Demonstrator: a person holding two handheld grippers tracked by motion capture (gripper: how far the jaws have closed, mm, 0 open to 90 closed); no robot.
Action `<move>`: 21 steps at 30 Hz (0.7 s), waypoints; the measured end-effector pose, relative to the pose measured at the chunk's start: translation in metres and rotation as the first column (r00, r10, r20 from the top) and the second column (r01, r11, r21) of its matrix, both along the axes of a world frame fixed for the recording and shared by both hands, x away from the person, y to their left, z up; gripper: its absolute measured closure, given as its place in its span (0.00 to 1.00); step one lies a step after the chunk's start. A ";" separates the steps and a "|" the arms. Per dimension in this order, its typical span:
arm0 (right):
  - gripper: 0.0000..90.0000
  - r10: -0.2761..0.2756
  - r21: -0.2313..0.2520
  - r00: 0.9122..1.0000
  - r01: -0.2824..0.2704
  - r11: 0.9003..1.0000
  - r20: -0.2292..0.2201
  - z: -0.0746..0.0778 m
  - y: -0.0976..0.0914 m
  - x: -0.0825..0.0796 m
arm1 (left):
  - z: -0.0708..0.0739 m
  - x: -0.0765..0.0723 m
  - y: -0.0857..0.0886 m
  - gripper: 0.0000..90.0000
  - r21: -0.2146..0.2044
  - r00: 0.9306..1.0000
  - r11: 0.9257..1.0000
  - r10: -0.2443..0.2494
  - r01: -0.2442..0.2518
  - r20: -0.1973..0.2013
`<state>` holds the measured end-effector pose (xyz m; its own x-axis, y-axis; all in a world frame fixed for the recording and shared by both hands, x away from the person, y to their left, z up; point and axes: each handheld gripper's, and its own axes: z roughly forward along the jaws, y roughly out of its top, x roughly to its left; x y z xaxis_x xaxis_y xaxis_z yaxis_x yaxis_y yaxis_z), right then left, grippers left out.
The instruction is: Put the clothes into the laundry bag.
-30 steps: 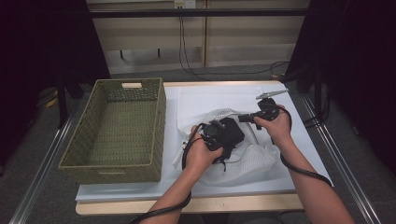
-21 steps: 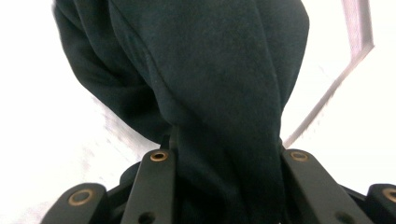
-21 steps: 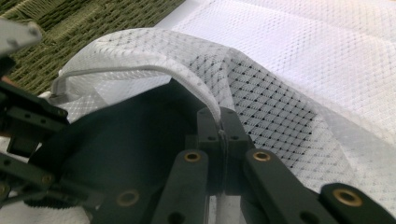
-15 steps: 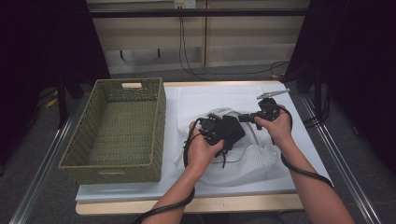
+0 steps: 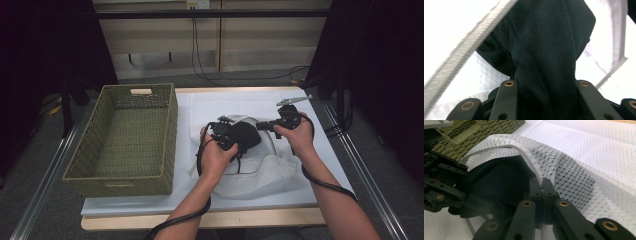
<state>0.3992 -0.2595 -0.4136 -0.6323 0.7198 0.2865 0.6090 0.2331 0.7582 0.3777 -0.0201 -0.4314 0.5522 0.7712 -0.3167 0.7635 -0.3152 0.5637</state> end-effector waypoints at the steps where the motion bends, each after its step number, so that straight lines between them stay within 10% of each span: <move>1: 1.00 0.001 0.000 1.000 -0.001 1.000 0.001 0.000 0.000 0.000 | 0.000 0.000 -0.001 0.76 -0.002 1.000 1.000 0.002 -0.002 -0.003; 9: 1.00 0.001 -0.006 1.000 -0.001 1.000 -0.002 -0.001 0.001 -0.001 | -0.010 -0.003 -0.014 0.76 0.025 0.998 0.998 -0.058 0.059 -0.020; 21: 1.00 0.000 -0.003 1.000 0.000 1.000 0.007 0.000 -0.001 -0.002 | -0.010 0.007 -0.008 0.76 0.026 0.999 0.999 0.030 -0.031 0.034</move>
